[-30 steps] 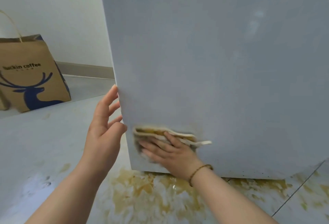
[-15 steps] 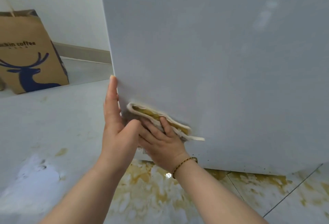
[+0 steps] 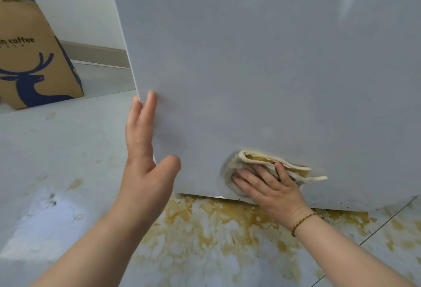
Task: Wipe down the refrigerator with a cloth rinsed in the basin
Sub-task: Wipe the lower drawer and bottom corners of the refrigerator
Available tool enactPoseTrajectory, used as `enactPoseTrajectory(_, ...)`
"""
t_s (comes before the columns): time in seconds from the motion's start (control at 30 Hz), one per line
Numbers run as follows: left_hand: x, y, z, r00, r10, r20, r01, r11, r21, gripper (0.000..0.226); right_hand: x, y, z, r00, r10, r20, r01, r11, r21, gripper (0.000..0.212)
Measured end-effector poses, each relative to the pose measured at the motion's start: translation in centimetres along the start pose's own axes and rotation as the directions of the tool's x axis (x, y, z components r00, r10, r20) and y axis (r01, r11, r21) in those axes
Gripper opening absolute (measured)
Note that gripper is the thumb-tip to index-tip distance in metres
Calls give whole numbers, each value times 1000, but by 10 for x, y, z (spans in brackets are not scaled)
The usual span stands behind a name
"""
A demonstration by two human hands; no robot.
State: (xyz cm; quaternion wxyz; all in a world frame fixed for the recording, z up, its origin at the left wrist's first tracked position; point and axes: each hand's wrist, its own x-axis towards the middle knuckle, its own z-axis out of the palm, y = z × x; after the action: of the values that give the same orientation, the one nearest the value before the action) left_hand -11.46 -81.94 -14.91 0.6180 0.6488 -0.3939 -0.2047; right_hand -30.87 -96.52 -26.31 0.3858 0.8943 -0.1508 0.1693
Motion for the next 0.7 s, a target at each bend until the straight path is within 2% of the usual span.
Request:
enactPoseTrajectory(0.07,0,-2,2,1000,16,-27,-15,1000,20,85,23,-15,-7,991,104,-87,-101,994,35,39)
enactPoseTrajectory(0.13,2,-2,0,999,16,-45,-16,1000,2,86,45,-44,-4,989,124,-84,-121,992,42,43)
enactPoseTrajectory(0.17,4,-2,-1,999,17,-46,-17,1000,-2,86,56,-59,-2,995,82,-48,-81,996,33,47)
enactPoseTrajectory(0.23,4,-1,0,999,19,-46,-20,1000,-22,84,78,-82,-9,990,-102,94,96,993,65,57)
enactPoseTrajectory(0.27,4,-2,0,999,20,-48,-21,999,-31,84,85,-91,-9,953,-252,170,237,966,108,59)
enactPoseTrajectory(0.3,3,-3,0,999,19,-49,-21,999,-38,84,87,-98,-6,868,-408,282,360,909,209,58)
enactPoseTrajectory(0.33,3,-3,-1,999,19,-46,-20,999,-40,84,82,-102,-6,760,-503,412,420,863,281,55)
enactPoseTrajectory(0.37,3,-5,-3,999,24,-43,-26,999,-39,85,73,-104,-4,684,-546,484,444,838,317,54)
enactPoseTrajectory(0.4,2,-7,-4,998,37,-44,-39,999,-29,86,63,-102,-1,637,-565,524,465,824,323,53)
enactPoseTrajectory(0.47,-1,-12,-8,997,73,-24,-72,997,35,86,29,-92,10,589,-560,582,476,823,311,52)
enactPoseTrajectory(0.5,-4,-16,-9,996,84,-16,-82,993,88,86,11,-83,16,640,-536,550,435,843,315,52)
enactPoseTrajectory(0.53,-8,-19,-10,995,104,-5,-102,979,175,85,-9,-73,23,744,-467,478,384,884,267,53)
enactPoseTrajectory(0.57,-11,-21,-8,986,166,29,-167,942,290,83,-30,-63,27,866,-321,383,267,945,188,57)
enactPoseTrajectory(0.6,-13,-25,-5,962,254,104,-274,873,403,80,-45,-53,25,944,-130,303,87,985,151,61)
enactPoseTrajectory(0.63,-15,-30,-2,921,346,180,-389,772,503,75,-56,-43,25,968,25,249,-62,988,139,60)
enactPoseTrajectory(0.7,-20,-37,11,852,428,301,-519,611,598,71,-60,-30,18,973,224,58,-230,963,141,52)
